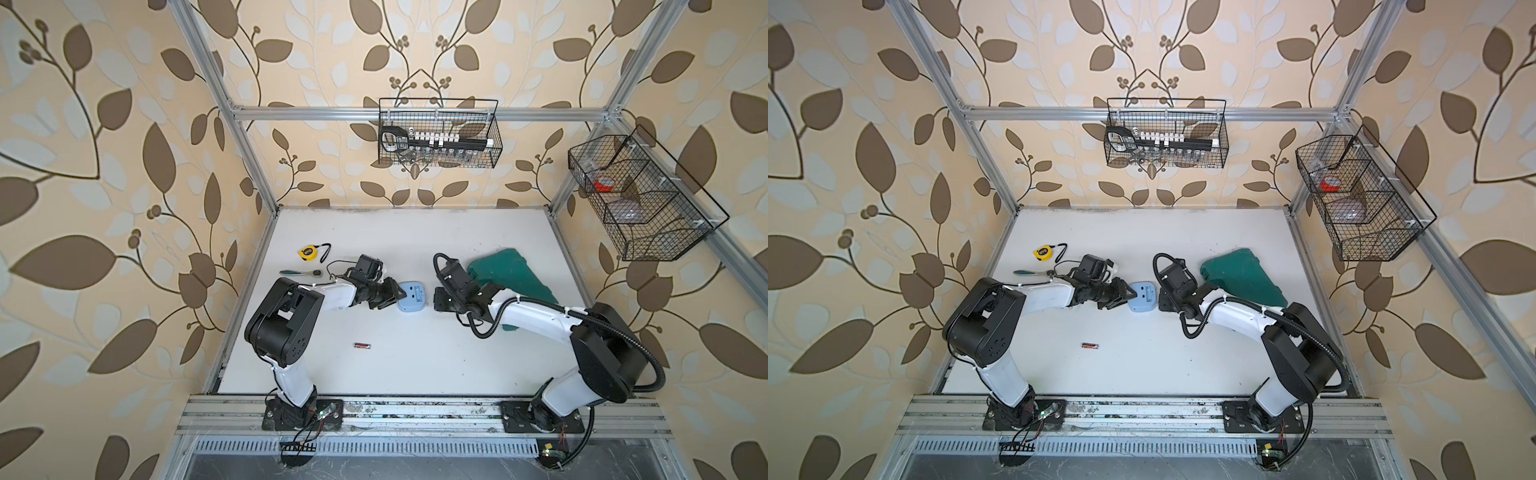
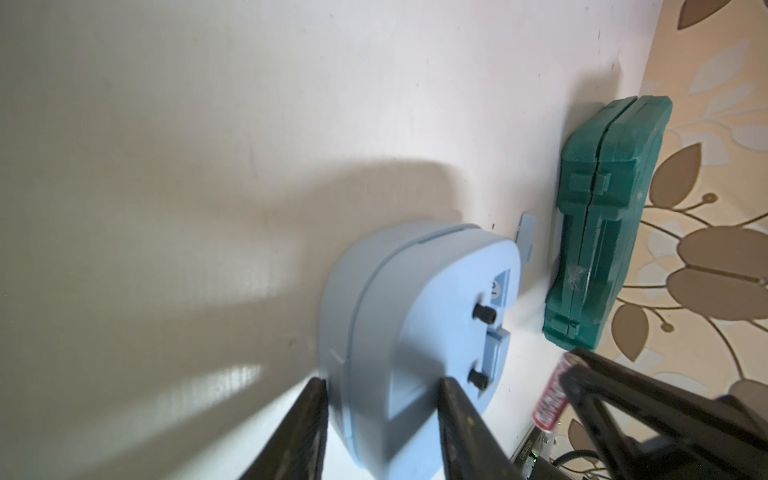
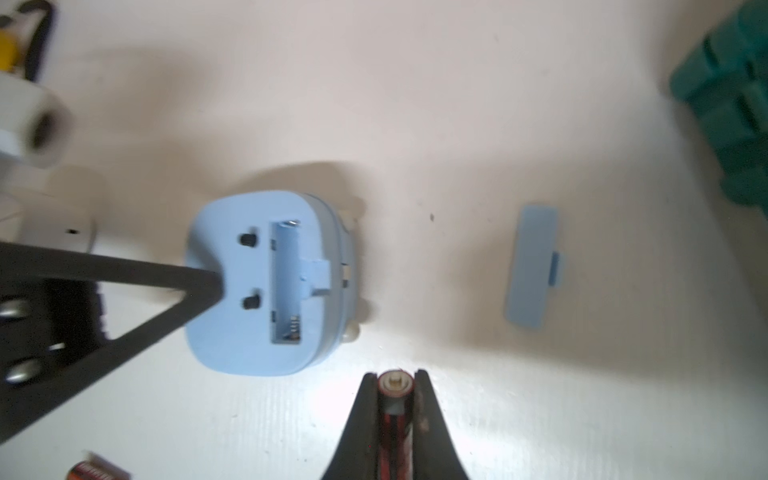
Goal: Insert the battery into the alarm
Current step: Pick up the battery at the center of the board, then install the battery in the alarm.
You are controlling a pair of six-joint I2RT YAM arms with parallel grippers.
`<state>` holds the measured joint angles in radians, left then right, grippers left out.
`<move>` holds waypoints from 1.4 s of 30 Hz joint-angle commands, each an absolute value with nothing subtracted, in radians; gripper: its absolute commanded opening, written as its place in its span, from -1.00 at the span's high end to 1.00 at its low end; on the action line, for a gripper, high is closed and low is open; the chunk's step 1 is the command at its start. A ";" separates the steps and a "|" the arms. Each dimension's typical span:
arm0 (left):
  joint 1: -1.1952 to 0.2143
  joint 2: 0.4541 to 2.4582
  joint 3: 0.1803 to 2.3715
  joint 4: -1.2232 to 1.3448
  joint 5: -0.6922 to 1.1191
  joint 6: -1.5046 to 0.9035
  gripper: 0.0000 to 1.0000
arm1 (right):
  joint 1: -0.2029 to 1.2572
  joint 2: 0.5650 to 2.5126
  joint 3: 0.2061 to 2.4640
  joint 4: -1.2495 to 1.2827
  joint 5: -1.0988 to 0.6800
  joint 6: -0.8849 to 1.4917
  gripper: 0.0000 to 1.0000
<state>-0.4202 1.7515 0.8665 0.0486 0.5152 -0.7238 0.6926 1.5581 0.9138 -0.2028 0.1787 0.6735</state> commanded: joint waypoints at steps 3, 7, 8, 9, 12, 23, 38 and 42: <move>-0.431 1.728 0.820 -0.008 0.457 -0.692 0.12 | 0.693 1.562 0.898 0.054 0.144 0.503 0.78; -0.432 1.745 0.830 -0.011 0.455 -0.685 0.12 | 0.694 1.607 0.909 0.163 0.120 0.478 0.77; -0.433 1.747 0.831 -0.008 0.460 -0.685 0.12 | 0.694 1.620 0.910 0.187 0.120 0.475 0.78; -0.434 1.750 0.829 -0.006 0.460 -0.687 0.12 | 0.693 1.636 0.913 0.209 0.118 0.471 0.78; -0.433 1.743 0.835 -0.025 0.446 -0.677 0.11 | 0.694 1.687 0.945 0.224 0.095 0.450 0.81; -0.434 1.739 0.833 -0.026 0.450 -0.677 0.11 | 0.694 1.752 0.870 0.358 0.078 0.443 0.82; -0.433 1.752 0.838 -0.029 0.453 -0.676 0.11 | 0.672 1.803 0.836 0.437 0.089 0.462 0.54; -0.433 1.750 0.838 -0.034 0.450 -0.673 0.11 | 0.665 1.773 0.820 0.434 0.086 0.471 0.29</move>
